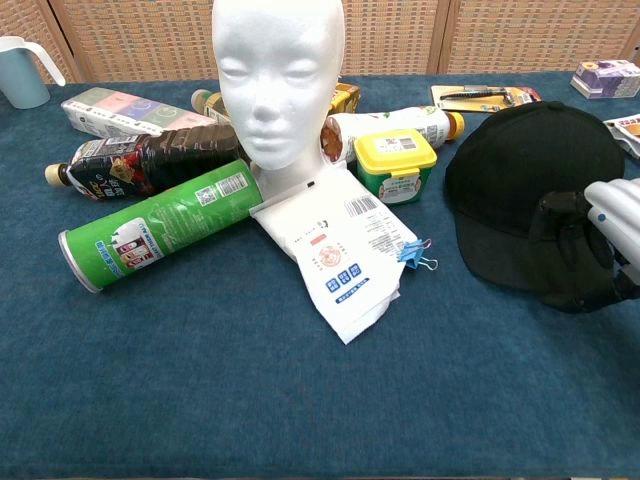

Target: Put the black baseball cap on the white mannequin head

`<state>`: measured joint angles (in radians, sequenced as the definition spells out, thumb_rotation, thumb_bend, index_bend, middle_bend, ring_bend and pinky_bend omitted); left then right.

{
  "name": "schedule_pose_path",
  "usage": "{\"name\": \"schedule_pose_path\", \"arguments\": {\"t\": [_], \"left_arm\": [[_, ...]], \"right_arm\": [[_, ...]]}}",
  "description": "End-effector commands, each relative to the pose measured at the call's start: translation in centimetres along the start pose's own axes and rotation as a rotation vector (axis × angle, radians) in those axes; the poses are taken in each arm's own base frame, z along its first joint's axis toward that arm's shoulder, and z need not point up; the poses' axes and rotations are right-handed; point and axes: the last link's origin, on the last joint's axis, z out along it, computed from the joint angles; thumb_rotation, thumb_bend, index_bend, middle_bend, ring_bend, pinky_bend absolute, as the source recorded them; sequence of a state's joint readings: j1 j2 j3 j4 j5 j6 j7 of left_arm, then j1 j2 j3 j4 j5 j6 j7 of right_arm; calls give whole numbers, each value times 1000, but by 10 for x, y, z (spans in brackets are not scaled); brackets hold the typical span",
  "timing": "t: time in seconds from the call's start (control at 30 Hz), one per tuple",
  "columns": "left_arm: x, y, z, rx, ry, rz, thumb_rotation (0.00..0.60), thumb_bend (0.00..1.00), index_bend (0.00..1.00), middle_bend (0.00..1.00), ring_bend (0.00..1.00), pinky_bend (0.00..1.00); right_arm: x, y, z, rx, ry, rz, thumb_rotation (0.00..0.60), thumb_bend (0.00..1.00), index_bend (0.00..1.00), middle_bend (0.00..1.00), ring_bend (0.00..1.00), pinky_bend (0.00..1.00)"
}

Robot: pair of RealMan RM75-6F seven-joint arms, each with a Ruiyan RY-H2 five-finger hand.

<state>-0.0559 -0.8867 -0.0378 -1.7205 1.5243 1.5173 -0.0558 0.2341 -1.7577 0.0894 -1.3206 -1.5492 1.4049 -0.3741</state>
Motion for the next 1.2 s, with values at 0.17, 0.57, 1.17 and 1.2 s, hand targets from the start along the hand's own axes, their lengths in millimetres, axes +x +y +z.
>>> {"name": "schedule_pose_path", "arguments": {"t": [0.17, 0.57, 1.17, 1.2], "left_arm": [[-1, -1, -2, 4, -3, -1, 600, 349, 550, 415, 289, 301], [-1, -4, -4, 14, 1, -3, 600, 349, 550, 415, 289, 300], [-2, -4, -5, 17, -1, -8, 600, 350, 551, 415, 289, 299], [-2, -4, -5, 17, -1, -8, 600, 350, 550, 415, 289, 299]], "right_arm": [[-6, 1, 2, -3, -16, -18, 600, 102, 456, 661, 729, 753], [-14, 10, 8, -22, -18, -56, 600, 101, 464, 657, 728, 753], [-17, 22, 24, -81, 63, -69, 600, 244, 489, 603, 689, 753], [-17, 23, 25, -83, 71, -69, 600, 264, 489, 590, 677, 753]]}}
